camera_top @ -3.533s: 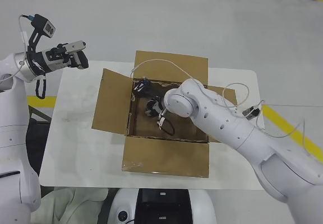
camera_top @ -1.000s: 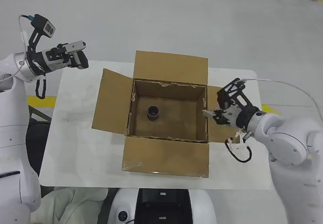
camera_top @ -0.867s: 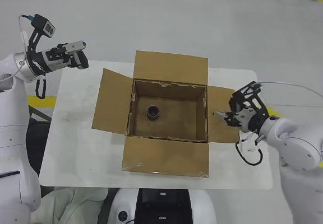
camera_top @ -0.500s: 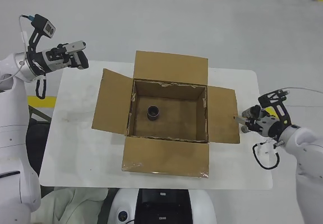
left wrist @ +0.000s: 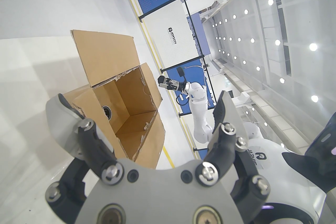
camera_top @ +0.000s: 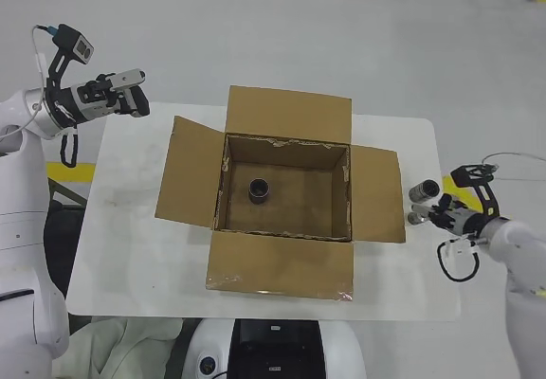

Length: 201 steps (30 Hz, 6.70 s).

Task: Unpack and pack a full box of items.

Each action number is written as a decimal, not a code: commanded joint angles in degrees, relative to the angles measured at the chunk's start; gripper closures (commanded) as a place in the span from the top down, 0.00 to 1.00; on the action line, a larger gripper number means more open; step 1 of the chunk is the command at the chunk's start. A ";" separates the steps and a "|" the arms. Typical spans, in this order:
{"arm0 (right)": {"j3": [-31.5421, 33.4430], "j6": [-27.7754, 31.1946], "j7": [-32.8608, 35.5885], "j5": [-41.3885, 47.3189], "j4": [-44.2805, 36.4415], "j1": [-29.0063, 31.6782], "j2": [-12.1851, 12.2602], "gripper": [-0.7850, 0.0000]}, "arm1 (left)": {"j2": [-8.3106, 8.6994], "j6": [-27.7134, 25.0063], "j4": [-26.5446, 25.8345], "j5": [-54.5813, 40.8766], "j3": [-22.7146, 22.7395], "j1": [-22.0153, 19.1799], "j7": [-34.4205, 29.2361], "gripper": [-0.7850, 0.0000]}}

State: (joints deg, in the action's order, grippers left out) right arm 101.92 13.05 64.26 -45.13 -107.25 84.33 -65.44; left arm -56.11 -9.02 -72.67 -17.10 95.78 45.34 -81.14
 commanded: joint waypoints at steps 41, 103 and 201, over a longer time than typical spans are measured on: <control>-12.27 -15.33 -6.18 -7.95 16.73 -7.42 0.50 0.76 | 0.00 0.00 0.00 0.00 0.00 0.00 0.00 1.00; -3.84 -17.60 -6.02 -9.46 -18.17 7.79 2.22 0.00 | 0.00 0.00 0.00 0.00 0.00 0.00 0.00 1.00; -66.47 -13.22 -0.16 -3.43 33.39 -47.43 -15.28 0.44 | 0.00 0.00 0.00 0.00 0.00 0.00 0.00 1.00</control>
State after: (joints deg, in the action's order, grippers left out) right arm 35.15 -0.17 63.92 -48.39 -73.35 36.79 -80.79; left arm -56.11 -9.02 -72.67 -17.10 95.78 45.34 -81.14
